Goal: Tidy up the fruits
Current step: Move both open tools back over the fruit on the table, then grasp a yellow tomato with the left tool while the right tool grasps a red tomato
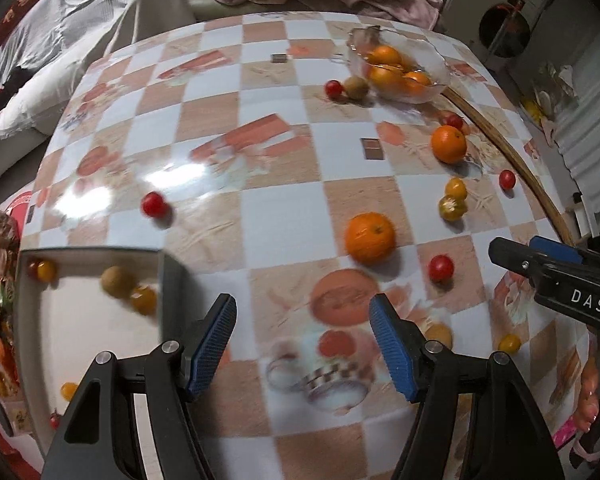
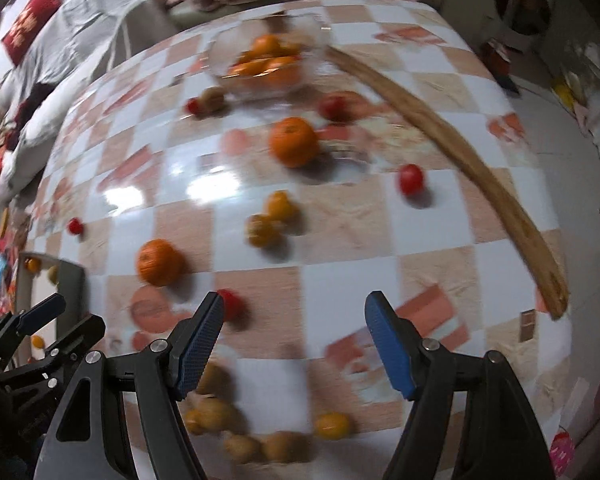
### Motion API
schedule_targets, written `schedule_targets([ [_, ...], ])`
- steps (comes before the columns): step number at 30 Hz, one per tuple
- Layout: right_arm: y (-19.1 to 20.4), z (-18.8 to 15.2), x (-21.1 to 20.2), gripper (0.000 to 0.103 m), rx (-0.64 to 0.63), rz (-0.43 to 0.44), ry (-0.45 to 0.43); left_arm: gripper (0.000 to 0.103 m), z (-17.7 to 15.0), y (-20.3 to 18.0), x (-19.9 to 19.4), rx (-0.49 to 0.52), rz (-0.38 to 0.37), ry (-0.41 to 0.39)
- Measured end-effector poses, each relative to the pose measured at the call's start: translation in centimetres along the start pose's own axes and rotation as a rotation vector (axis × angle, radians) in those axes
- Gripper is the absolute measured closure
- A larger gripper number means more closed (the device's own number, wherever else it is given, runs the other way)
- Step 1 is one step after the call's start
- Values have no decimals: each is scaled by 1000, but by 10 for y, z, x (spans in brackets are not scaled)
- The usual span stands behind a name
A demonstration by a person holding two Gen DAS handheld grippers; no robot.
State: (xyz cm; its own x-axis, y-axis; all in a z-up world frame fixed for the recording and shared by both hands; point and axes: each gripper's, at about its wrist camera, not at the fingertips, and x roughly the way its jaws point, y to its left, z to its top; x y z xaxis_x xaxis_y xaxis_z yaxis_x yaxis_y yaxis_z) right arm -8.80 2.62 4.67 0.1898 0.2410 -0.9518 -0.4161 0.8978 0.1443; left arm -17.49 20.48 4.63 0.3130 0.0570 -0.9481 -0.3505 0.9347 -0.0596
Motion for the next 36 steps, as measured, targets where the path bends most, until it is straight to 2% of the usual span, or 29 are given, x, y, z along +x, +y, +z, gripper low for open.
schedule_targets([
  [10,-47,15,12,27,59,-23,1,33,26,-59,11,72,-50,-23],
  [16,-66,33,20,43,53,-21,-10,33,42,-89,26,123,-54,-40],
  [21,-77,50,30,48,47,-10,-15,33,49,-106,43,164,-45,-31],
  [27,-80,57,35,48,16,0,-25,33,55,-117,57,165,-42,-20],
  [29,-78,58,35,48,6,2,-31,40,57,-119,61,161,-40,-15],
  [30,-77,59,36,49,1,1,-32,51,58,-120,64,159,-34,-3],
  [31,-76,59,36,49,-4,0,-34,55,58,-121,67,154,-31,9],
  [33,-73,59,37,60,-22,-8,-40,55,58,-121,66,143,-29,2],
  [34,-71,60,38,62,-32,-15,-42,58,58,-121,67,141,-28,3],
  [36,-69,61,38,79,-44,-16,-42,68,57,-122,66,143,-19,-3],
])
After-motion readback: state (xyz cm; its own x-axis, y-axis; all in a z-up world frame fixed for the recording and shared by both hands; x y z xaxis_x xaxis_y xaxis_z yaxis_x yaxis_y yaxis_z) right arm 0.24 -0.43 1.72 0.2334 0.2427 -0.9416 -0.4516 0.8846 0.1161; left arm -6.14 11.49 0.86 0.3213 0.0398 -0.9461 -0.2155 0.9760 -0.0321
